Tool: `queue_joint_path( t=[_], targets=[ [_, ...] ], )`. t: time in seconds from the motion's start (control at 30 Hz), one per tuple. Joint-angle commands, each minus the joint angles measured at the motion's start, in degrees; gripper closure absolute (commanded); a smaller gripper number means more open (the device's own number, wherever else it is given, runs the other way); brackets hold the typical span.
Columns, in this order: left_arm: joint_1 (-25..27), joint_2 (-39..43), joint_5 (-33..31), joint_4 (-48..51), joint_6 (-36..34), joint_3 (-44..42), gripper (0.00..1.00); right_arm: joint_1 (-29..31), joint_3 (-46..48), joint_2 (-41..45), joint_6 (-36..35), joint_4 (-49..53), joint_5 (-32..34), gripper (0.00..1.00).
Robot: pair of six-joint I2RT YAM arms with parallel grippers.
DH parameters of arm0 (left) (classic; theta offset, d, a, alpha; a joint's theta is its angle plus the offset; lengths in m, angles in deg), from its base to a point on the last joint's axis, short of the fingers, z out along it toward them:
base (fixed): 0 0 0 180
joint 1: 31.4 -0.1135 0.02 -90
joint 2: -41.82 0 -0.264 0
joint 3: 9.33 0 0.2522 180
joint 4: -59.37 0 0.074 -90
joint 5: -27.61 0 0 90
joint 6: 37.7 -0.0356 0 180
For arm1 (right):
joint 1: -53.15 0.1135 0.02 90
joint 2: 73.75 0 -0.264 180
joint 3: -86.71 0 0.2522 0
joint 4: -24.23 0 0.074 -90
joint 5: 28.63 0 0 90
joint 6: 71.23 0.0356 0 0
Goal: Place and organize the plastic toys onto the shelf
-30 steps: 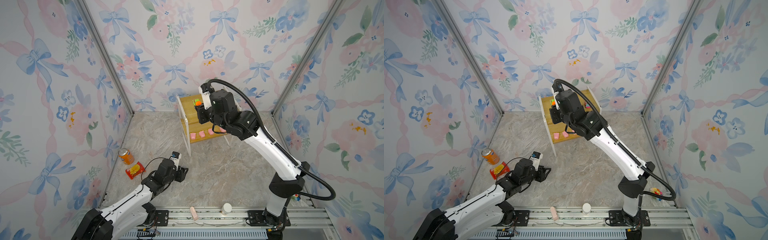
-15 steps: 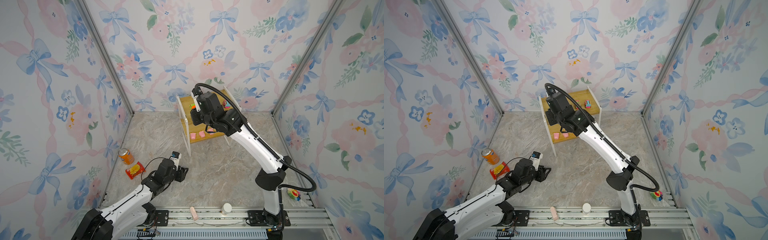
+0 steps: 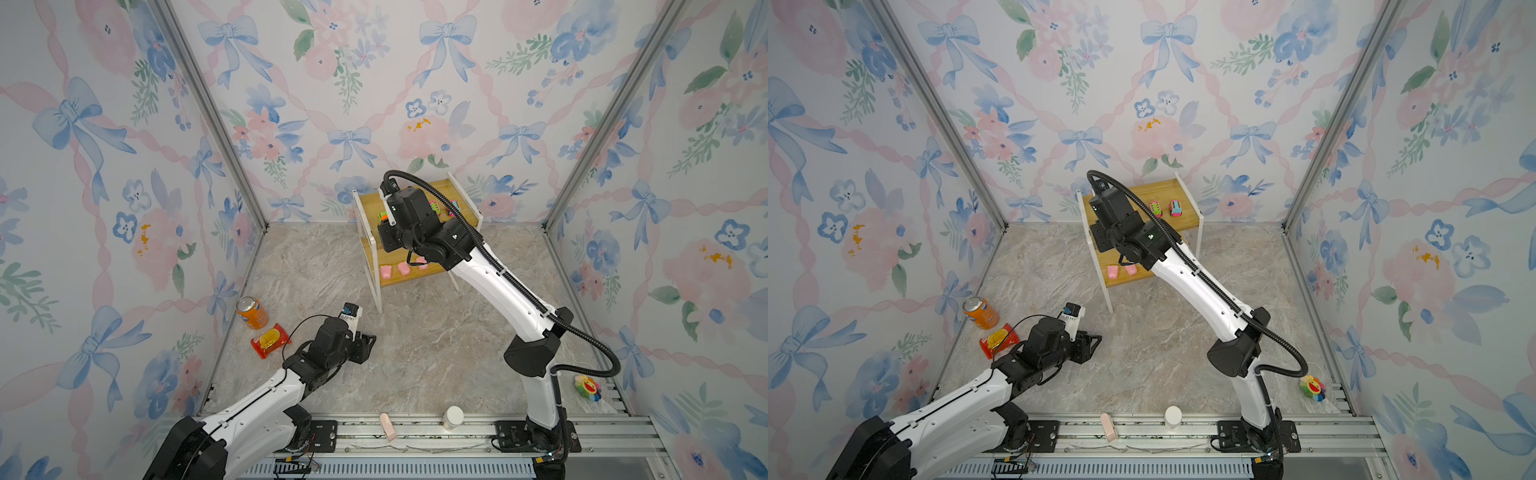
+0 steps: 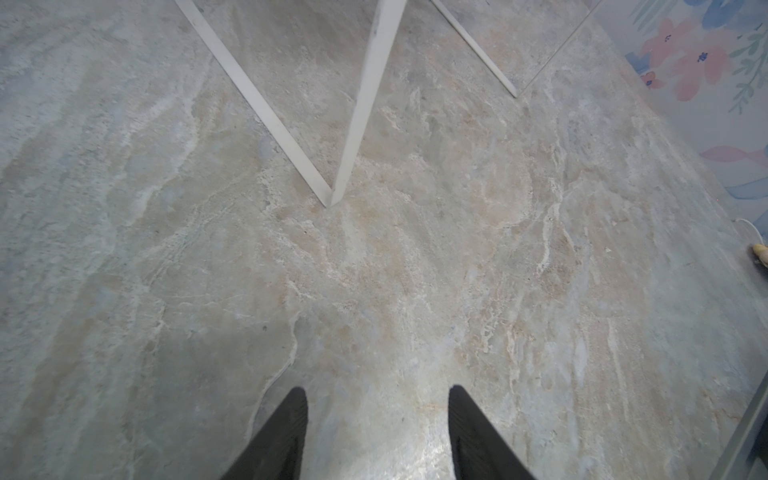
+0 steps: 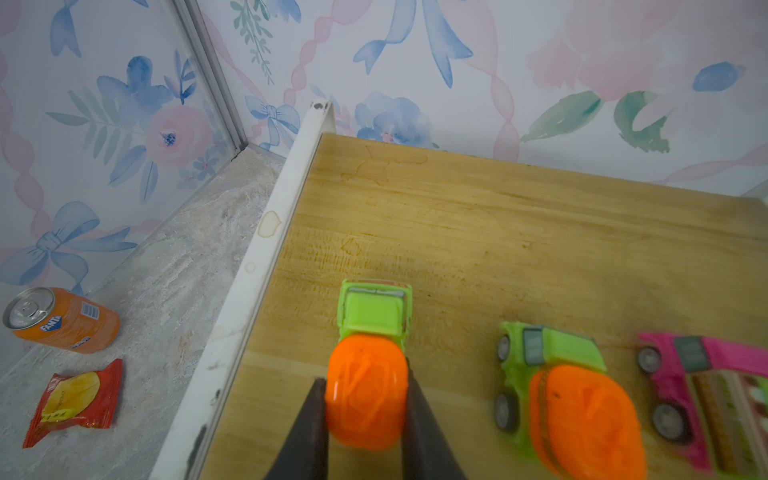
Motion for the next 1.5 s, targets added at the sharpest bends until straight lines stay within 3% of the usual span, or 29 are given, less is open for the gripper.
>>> queue_joint_path(
  t=[0.0,0.6,0.87,0.97,1.1,1.33,1.47],
  targets=[
    [-0.48,-0.47,0.69,-0.82,-0.31,-0.63,0.44,-0.83,-0.83,-0.68,0.21,1.08,-0.51,0.74],
    [-0.72,-0.39,0.82,-0.9,-0.29,-0.7,0.45,-1.01,0.64,0.92,-0.6,0.1,-0.69,0.57],
    [-0.71,0.03,0.55,-0.88,-0.29,-0.38,0.44,-0.84,5.51,9.16,-2.01,3.19,-1.6,0.46],
    [-0.74,-0.07,0.46,-0.99,-0.33,-0.05,0.45,-1.57,15.07,18.54,-2.68,2.25,-2.56,0.44],
    [-0.72,0.02,-0.61,-1.08,-0.46,0.3,0.45,-5.69,37.98,38.3,-4.06,-6.24,-1.6,0.42],
    [-1.09,3.52,-7.15,-4.09,-1.69,1.62,0.44,-23.25,82.85,70.81,-13.34,-28.03,-0.59,0.4],
    [-1.43,3.47,-11.09,-7.62,-2.97,3.21,0.42,-34.38,98.95,78.06,-11.81,-36.53,-7.06,0.37]
  ],
)
